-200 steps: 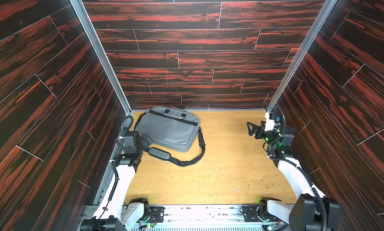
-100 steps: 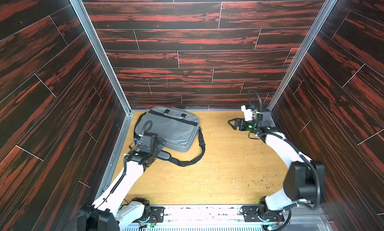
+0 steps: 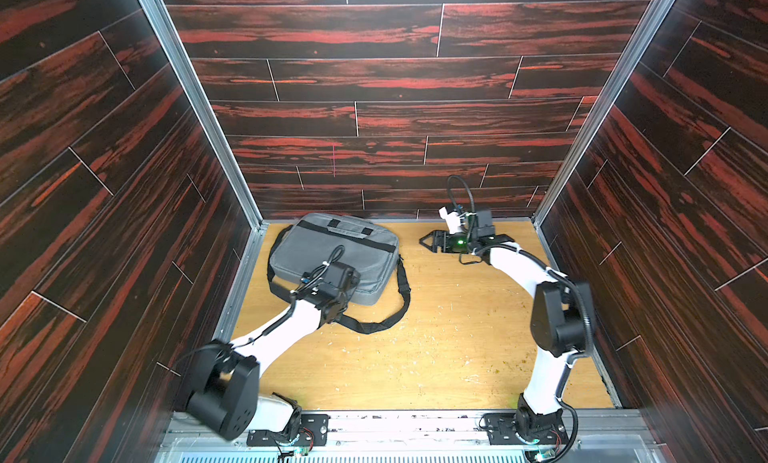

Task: Open the zippered laptop bag and take out the laptop
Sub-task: Adjust the zippered laptop bag at the center of the board.

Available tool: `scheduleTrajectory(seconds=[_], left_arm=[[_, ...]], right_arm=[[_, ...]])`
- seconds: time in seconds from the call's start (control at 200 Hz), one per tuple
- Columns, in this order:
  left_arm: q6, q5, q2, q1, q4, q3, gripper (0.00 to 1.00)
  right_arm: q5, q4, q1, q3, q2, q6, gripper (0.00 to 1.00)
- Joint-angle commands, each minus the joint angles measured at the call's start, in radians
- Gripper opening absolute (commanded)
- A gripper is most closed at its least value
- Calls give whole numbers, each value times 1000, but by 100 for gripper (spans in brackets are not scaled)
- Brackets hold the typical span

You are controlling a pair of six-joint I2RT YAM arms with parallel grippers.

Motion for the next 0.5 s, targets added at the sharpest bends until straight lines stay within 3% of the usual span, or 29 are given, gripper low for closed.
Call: scheduleTrajectory(seconds=[0.0,0.331,0.496], left_arm=[[-64,5,47,-17,34,42,90],[-133,6,181,-63,168,64,82],[-139,24,232,-75,178,87,70]], right_arm=[[15,-32,27,67,81,28,85],[12,-39,52,119,144,50,83],[2,-39,65,95,131,55,83]])
